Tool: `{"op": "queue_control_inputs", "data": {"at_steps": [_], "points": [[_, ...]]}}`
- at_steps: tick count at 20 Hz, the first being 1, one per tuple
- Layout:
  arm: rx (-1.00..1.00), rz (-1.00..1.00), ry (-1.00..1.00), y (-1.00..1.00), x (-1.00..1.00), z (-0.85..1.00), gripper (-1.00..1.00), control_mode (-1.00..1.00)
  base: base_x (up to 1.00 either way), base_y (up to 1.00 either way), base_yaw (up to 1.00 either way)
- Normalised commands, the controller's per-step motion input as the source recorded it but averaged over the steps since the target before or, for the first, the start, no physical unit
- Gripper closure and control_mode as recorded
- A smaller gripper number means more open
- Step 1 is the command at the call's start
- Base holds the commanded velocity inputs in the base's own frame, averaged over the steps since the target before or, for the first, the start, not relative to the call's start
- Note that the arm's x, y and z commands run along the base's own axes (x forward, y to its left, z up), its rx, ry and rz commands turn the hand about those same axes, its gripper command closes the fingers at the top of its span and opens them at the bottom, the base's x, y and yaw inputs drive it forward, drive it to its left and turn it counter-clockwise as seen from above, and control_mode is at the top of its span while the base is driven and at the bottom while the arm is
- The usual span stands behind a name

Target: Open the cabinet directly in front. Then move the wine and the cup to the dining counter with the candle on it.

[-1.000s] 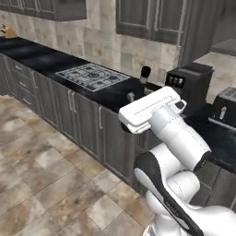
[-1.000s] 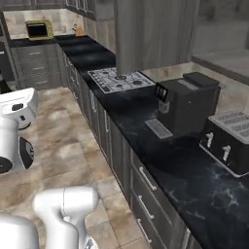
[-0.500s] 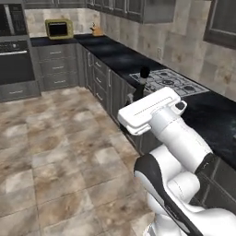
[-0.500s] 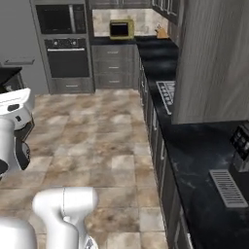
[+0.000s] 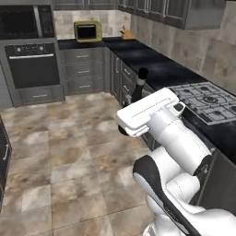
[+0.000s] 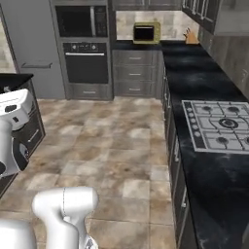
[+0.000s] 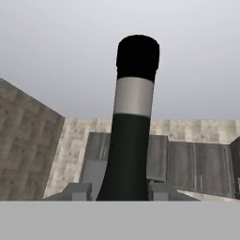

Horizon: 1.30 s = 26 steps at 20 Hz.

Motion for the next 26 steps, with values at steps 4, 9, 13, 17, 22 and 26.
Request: {"op": "queue_control_inputs", "data": {"at_steps": [4, 9, 13, 17, 22, 26], "points": [[0.0, 0.0, 0.0, 0.0, 0.0, 0.0, 1.0, 1.0, 1.0, 0.0, 0.28], [0.0, 0.0, 0.0, 0.0, 0.0, 0.0, 1.0, 1.0, 0.94, 0.0, 0.58], [0.0, 0.0, 0.0, 0.0, 0.0, 0.0, 1.0, 1.0, 0.41, 0.0, 0.83], [0.0, 0.0, 0.0, 0.0, 0.0, 0.0, 1.0, 1.0, 0.13, 0.0, 0.88], [0.0, 0.0, 0.0, 0.0, 0.0, 0.0, 1.0, 1.0, 0.44, -0.06, 0.8], [0.0, 0.0, 0.0, 0.0, 0.0, 0.0, 1.0, 1.0, 0.68, -0.24, 0.74]]}}
